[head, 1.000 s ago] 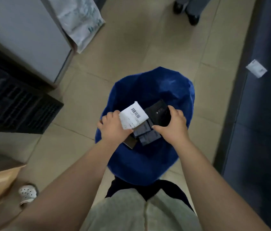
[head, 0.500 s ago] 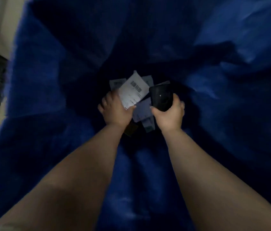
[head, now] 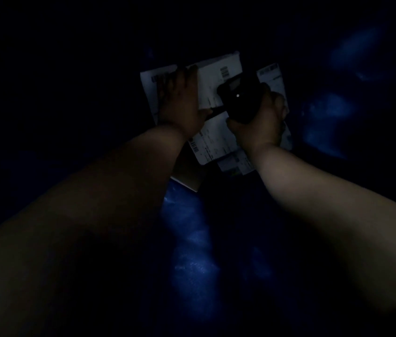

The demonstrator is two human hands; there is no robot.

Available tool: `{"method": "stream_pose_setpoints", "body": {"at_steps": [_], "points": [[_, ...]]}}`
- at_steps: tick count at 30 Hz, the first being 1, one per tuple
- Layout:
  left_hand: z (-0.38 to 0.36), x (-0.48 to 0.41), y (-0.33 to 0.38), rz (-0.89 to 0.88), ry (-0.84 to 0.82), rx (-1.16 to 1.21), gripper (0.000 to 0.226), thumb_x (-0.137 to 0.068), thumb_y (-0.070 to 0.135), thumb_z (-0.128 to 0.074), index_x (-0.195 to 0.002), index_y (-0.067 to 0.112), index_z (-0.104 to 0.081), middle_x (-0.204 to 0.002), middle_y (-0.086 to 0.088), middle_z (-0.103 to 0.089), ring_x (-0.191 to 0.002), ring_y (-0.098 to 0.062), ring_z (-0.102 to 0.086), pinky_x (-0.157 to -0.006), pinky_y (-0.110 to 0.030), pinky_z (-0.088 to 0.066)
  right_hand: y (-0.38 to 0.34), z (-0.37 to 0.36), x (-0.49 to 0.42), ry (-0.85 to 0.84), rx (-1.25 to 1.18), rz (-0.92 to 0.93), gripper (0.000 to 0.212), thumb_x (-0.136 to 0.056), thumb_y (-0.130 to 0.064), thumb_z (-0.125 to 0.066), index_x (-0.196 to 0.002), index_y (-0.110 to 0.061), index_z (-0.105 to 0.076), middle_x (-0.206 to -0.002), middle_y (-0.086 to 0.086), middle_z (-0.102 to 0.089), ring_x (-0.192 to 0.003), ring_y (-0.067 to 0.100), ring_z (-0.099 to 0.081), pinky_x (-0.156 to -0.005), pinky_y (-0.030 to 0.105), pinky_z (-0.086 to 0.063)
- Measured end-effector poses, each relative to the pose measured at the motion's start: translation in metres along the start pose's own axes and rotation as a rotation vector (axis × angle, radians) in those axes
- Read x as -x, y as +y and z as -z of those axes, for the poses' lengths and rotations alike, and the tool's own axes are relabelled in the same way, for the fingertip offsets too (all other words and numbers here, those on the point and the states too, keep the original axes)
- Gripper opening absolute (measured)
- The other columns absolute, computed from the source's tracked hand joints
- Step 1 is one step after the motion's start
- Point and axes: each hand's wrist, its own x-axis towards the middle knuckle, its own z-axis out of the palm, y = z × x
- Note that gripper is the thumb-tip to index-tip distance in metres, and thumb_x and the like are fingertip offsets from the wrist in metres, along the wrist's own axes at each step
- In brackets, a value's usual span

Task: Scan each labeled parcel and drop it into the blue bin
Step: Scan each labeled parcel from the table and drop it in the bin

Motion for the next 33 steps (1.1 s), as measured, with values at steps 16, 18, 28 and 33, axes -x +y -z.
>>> {"method": "stream_pose_setpoints", "body": {"at_steps": [16, 18, 28, 33], "points": [[0.176, 0.141, 0.108, 0.150, 0.079, -0.080, 0.061, -0.088, 0.026, -0.060, -0.146, 0.020, -0.041, -0.143, -0.007, -0.045, -0.134, -0.028, -0.034, -0.113, -0.048, -0.020, -0.102, 0.143, 0.165, -0.013, 0.207, 0.068, 0.093, -0.075, -0.032, -0.078, -0.153, -0.021, -0.029, -0.151, 0.009, -0.032, -0.135, 0.033, -0.030, -0.109, 0.052, -0.032], [0.224, 0.169, 0.126, 0.119, 0.114, -0.054, 0.061, -0.087, 0.027, -0.061, -0.144, 0.021, -0.042, -0.142, -0.006, -0.046, -0.134, -0.028, -0.035, -0.111, -0.048, -0.021, -0.132, 0.182, 0.199, 0.039, 0.153, 0.081, 0.095, -0.074, -0.033, -0.079, -0.154, -0.021, -0.030, -0.150, 0.007, -0.033, -0.134, 0.031, -0.032, -0.107, 0.048, -0.031], [0.453, 0.320, 0.207, -0.116, 0.358, 0.025, 0.063, -0.079, 0.036, -0.074, -0.138, 0.029, -0.052, -0.138, 0.001, -0.050, -0.133, -0.028, -0.039, -0.111, -0.054, -0.029, -0.248, 0.375, 0.368, 0.011, 0.174, 0.276, 0.090, -0.074, -0.033, -0.081, -0.150, -0.026, -0.033, -0.144, 0.001, -0.037, -0.132, 0.026, -0.034, -0.107, 0.044, -0.036], [0.534, 0.381, 0.217, -0.083, 0.401, 0.133, 0.057, -0.083, 0.036, -0.073, -0.136, 0.032, -0.052, -0.138, 0.000, -0.052, -0.132, -0.030, -0.038, -0.108, -0.051, -0.032, -0.284, 0.430, 0.437, -0.033, 0.209, 0.398, 0.099, -0.073, -0.036, -0.085, -0.154, -0.025, -0.028, -0.147, -0.001, -0.035, -0.137, 0.023, -0.030, -0.113, 0.043, -0.033]]}}
